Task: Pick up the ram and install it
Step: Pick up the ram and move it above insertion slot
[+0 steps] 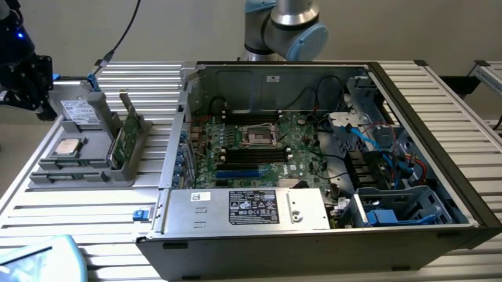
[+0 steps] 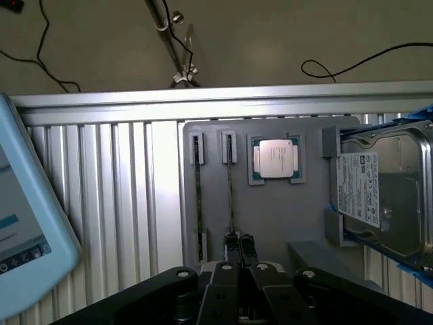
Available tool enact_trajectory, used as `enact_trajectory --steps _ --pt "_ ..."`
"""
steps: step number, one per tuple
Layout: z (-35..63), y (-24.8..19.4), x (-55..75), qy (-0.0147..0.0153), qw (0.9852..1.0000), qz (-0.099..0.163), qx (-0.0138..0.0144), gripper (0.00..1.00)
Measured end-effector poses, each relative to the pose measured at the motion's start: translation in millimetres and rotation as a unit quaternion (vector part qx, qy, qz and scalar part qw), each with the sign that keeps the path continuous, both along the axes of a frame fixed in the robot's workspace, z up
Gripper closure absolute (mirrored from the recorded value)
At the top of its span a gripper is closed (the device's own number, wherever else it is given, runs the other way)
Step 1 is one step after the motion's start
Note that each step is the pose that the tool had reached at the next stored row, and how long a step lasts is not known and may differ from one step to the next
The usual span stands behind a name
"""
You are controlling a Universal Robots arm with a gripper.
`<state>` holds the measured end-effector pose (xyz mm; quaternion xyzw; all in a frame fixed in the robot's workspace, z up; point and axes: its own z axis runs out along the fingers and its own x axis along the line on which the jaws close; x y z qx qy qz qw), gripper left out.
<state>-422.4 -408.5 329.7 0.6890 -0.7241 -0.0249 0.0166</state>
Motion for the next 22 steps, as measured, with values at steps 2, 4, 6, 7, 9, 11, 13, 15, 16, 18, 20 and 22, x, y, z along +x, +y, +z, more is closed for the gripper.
enact_trajectory --steps 2,4,6,7,9,11,13,15,16,18,20,22 --pt "0.1 0.0 0.1 0.0000 1.0000 0.000 -0.0001 0.89" --pt "0.1 0.0 0.0 0.0000 1.0000 0.000 -0.0001 0.82" --pt "0.1 0.0 0.0 0.0000 1.0000 0.000 -0.0001 0.76" --pt "0.0 0.0 0.1 0.0000 1.0000 0.000 0.0000 0.69" --pt "0.0 0.0 0.1 0.0000 1.0000 0.000 0.0000 0.63" --pt "-0.5 -0.6 -0.2 0.0001 1.0000 0.000 -0.0001 0.63" --pt "-2.7 -3.8 -0.9 0.0000 1.0000 0.001 -0.0001 0.63" --pt "-5.5 -7.7 -1.5 0.0000 1.0000 0.002 -0.0001 0.63" --pt "-7.2 -9.6 -1.8 -0.0001 1.0000 0.003 0.0000 0.63" --pt "-10.8 -13.3 -2.2 -0.0001 1.0000 0.004 0.0001 0.63" --pt "-14.5 -16.6 -2.4 -0.0001 1.0000 0.006 0.0005 0.63" --pt "-18.0 -19.8 -2.4 0.0000 1.0000 0.008 0.0007 0.63"
